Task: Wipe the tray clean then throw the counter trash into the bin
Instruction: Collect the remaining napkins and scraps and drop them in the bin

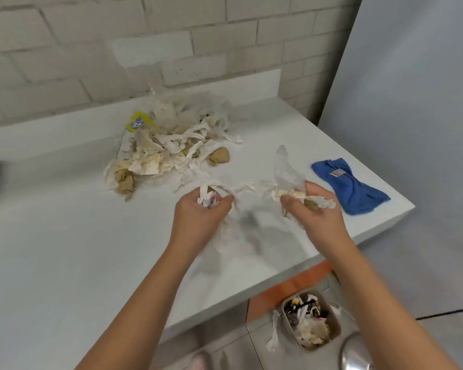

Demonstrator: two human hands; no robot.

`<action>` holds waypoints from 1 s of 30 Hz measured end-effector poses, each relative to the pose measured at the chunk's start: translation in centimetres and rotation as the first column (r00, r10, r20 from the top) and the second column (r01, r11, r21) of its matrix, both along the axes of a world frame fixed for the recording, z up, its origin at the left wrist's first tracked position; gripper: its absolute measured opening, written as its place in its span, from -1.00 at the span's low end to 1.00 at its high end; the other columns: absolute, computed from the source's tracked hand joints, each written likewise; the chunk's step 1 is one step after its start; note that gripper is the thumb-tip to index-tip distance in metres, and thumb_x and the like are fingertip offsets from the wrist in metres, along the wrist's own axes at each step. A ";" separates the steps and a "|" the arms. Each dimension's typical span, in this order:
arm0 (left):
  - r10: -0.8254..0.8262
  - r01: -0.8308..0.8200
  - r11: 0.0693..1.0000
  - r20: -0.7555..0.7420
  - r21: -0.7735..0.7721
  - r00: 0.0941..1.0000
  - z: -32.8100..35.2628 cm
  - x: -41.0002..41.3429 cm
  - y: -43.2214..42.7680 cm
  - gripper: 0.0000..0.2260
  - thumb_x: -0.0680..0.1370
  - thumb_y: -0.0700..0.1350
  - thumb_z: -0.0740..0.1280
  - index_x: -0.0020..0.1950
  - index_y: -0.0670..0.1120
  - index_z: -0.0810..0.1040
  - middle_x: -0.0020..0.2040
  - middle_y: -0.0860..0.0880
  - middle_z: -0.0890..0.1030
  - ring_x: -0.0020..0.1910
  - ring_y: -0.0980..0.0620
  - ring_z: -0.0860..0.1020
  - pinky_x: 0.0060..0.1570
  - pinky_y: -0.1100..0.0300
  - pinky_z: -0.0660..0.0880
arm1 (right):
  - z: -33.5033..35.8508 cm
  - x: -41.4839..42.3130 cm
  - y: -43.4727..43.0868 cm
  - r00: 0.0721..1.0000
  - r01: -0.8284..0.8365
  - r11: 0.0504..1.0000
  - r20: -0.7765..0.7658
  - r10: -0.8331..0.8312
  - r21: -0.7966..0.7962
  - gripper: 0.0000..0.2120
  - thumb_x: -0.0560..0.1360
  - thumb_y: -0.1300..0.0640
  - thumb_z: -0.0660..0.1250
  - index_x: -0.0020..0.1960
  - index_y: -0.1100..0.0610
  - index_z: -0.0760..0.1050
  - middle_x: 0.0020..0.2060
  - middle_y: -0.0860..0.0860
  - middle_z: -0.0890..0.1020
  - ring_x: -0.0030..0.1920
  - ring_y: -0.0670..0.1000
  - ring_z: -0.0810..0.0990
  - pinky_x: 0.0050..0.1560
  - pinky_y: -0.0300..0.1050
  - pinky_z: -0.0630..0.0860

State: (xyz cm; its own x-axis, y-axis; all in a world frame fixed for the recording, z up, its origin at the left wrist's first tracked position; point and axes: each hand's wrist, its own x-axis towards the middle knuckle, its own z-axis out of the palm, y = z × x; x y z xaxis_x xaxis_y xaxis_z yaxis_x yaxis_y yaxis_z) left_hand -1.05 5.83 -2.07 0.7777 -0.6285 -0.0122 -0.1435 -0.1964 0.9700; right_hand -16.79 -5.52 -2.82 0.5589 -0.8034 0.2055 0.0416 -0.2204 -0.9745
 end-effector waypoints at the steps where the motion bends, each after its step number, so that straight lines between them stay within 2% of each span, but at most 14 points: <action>1: -0.036 0.036 0.999 -0.019 -0.008 0.999 -0.2 -2.5 -0.7 -0.85 0.41 -0.14 0.46 -0.27 -0.16 0.56 -0.36 -0.01 0.57 -0.38 0.09 0.49 -0.42 0.39 0.39 | -0.4 -2.2 -0.3 0.999 -0.026 1.000 -0.022 0.026 -0.010 -0.78 0.41 0.27 0.40 -0.35 0.28 0.42 -0.53 -0.14 0.42 -0.48 -0.20 0.37 -0.42 -0.41 0.29; 3: -0.115 0.115 0.993 -0.046 -0.018 0.992 -0.8 -7.6 -2.0 -0.83 0.41 -0.14 0.47 -0.35 -0.05 0.54 -0.42 0.08 0.56 -0.40 0.14 0.51 -0.38 0.35 0.42 | -1.5 -6.6 -0.8 0.996 -0.082 0.996 -0.038 0.083 0.022 -0.85 0.36 0.22 0.36 -0.38 0.11 0.51 -0.52 -0.17 0.47 -0.47 -0.22 0.41 -0.40 -0.41 0.32; 5: -0.186 0.184 0.982 -0.086 -0.037 0.979 -2.0 -12.5 -3.2 -0.80 0.42 -0.17 0.47 -0.35 0.00 0.52 -0.44 0.13 0.57 -0.41 0.21 0.52 -0.37 0.39 0.44 | -3.3 -10.7 -1.2 0.992 -0.121 0.989 -0.030 0.125 0.089 -0.78 0.34 0.23 0.35 -0.39 -0.04 0.58 -0.49 -0.17 0.54 -0.44 -0.22 0.47 -0.38 -0.39 0.37; 8: -0.246 0.246 0.969 -0.156 -0.023 0.957 -4.8 -18.6 -4.8 -0.86 0.42 -0.22 0.44 -0.21 0.00 0.56 -0.32 0.11 0.62 -0.33 0.24 0.56 -0.32 0.44 0.46 | -6.3 -16.2 -1.9 0.990 -0.127 0.972 -0.038 0.137 0.197 -0.96 0.31 0.18 0.43 -0.29 0.07 0.64 -0.38 -0.05 0.63 -0.35 -0.11 0.56 -0.29 -0.29 0.46; 10: -0.280 0.291 0.956 -0.200 0.028 0.939 -7.2 -21.7 -5.7 -0.83 0.41 -0.21 0.43 -0.11 0.04 0.57 -0.20 0.09 0.65 -0.24 0.23 0.59 -0.26 0.43 0.48 | -9.1 -19.2 -2.6 0.991 -0.085 0.958 -0.076 0.110 0.273 -0.85 0.27 0.10 0.45 -0.21 0.16 0.64 -0.31 0.05 0.65 -0.28 -0.03 0.60 -0.24 -0.21 0.50; 13: -0.339 0.380 0.920 -0.289 0.097 0.895 -11.4 -24.8 -6.8 -0.83 0.43 -0.20 0.42 -0.01 -0.01 0.61 -0.15 0.05 0.67 -0.19 0.19 0.61 -0.22 0.40 0.49 | -13.7 -22.4 -3.6 0.987 -0.004 0.914 -0.147 0.070 0.407 -0.75 0.24 0.03 0.45 -0.13 0.14 0.66 -0.19 0.13 0.69 -0.18 0.05 0.64 -0.11 -0.10 0.53; 16: -0.325 0.407 0.899 -0.376 0.163 0.868 -16.7 -26.4 -8.0 -0.89 0.47 -0.31 0.35 -0.11 -0.13 0.63 -0.38 0.08 0.59 -0.42 0.26 0.48 -0.37 0.40 0.39 | -18.9 -24.3 -4.7 0.967 0.041 0.853 -0.237 0.098 0.521 -0.76 0.31 0.10 0.40 -0.05 0.14 0.65 -0.13 0.12 0.71 -0.11 0.05 0.67 -0.02 -0.07 0.54; 18: -0.267 0.405 0.876 -0.439 0.260 0.858 -21.1 -26.9 -8.8 -0.86 0.48 -0.32 0.31 -0.17 -0.15 0.64 -0.54 0.13 0.48 -0.57 0.25 0.36 -0.49 0.39 0.29 | -23.1 -25.0 -5.6 0.943 0.084 0.820 -0.310 0.118 0.567 -0.70 0.32 0.08 0.39 -0.01 0.22 0.63 -0.11 0.21 0.68 -0.10 0.06 0.66 0.03 0.03 0.53; 21: -0.197 0.430 0.794 -0.487 0.430 0.851 -29.1 -27.0 -10.0 -0.80 0.50 -0.28 0.27 -0.19 -0.12 0.66 -0.63 0.11 0.39 -0.64 0.22 0.26 -0.57 0.35 0.20 | -30.0 -25.4 -6.9 0.902 0.162 0.799 -0.416 0.119 0.579 -0.70 0.36 0.09 0.43 -0.04 0.31 0.58 -0.11 0.27 0.66 -0.13 0.07 0.64 0.00 0.02 0.53; 23: -0.160 0.435 0.737 -0.493 0.516 0.855 -34.7 -26.8 -10.9 -0.86 0.48 -0.19 0.31 -0.16 -0.14 0.67 -0.56 0.08 0.45 -0.60 0.17 0.31 -0.51 0.32 0.22 | -35.1 -25.3 -7.6 0.880 0.216 0.778 -0.463 0.106 0.590 -0.86 0.42 0.19 0.43 -0.04 0.21 0.62 -0.15 0.16 0.70 -0.10 0.03 0.67 0.02 -0.04 0.53; 25: -0.141 0.433 0.673 -0.471 0.599 0.871 -40.3 -26.5 -11.9 -0.86 0.45 -0.13 0.35 -0.19 -0.19 0.64 -0.43 -0.01 0.52 -0.51 0.09 0.37 -0.44 0.27 0.26 | -40.4 -25.0 -8.1 0.862 0.225 0.761 -0.489 0.136 0.609 -0.89 0.43 0.22 0.41 -0.05 0.12 0.61 -0.15 0.04 0.70 -0.09 0.00 0.67 0.03 -0.08 0.55; 27: -0.160 0.430 0.606 -0.427 0.670 0.890 -45.4 -26.0 -13.2 -0.81 0.48 -0.14 0.33 -0.34 -0.09 0.51 -0.40 -0.01 0.48 -0.45 0.05 0.39 -0.41 0.25 0.29 | -45.7 -24.5 -8.3 0.804 0.220 0.773 -0.560 0.202 0.594 -0.95 0.43 0.17 0.41 -0.17 0.06 0.56 -0.24 -0.03 0.65 -0.18 -0.05 0.62 -0.07 -0.16 0.50; 28: -0.197 0.440 0.562 -0.404 0.700 0.894 -47.9 -25.8 -13.8 -0.76 0.51 -0.13 0.30 -0.36 -0.03 0.43 -0.39 0.01 0.45 -0.38 0.03 0.42 -0.36 0.22 0.35 | -48.4 -24.1 -8.4 0.756 0.214 0.797 -0.612 0.231 0.564 -0.90 0.43 0.12 0.40 -0.23 0.02 0.51 -0.29 -0.06 0.61 -0.24 -0.08 0.57 -0.12 -0.18 0.47; 30: -0.306 0.477 0.476 -0.369 0.739 0.878 -52.6 -25.4 -15.0 -0.79 0.55 -0.10 0.25 -0.29 0.02 0.40 -0.33 0.09 0.40 -0.21 0.01 0.45 -0.15 0.17 0.45 | -53.4 -23.4 -8.7 0.646 0.174 0.851 -0.710 0.281 0.495 -0.88 0.45 0.00 0.38 -0.18 -0.01 0.47 -0.32 -0.09 0.56 -0.26 -0.10 0.52 -0.19 -0.22 0.42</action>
State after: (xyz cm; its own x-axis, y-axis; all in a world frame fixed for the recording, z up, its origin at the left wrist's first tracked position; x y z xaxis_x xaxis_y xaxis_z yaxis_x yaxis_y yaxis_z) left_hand -26.45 -9.16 -54.69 0.3837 -0.5266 -0.7586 -0.2684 -0.8496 0.4540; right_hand -40.19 -14.19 -56.26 0.3740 -0.6179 -0.6916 -0.7362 0.2558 -0.6266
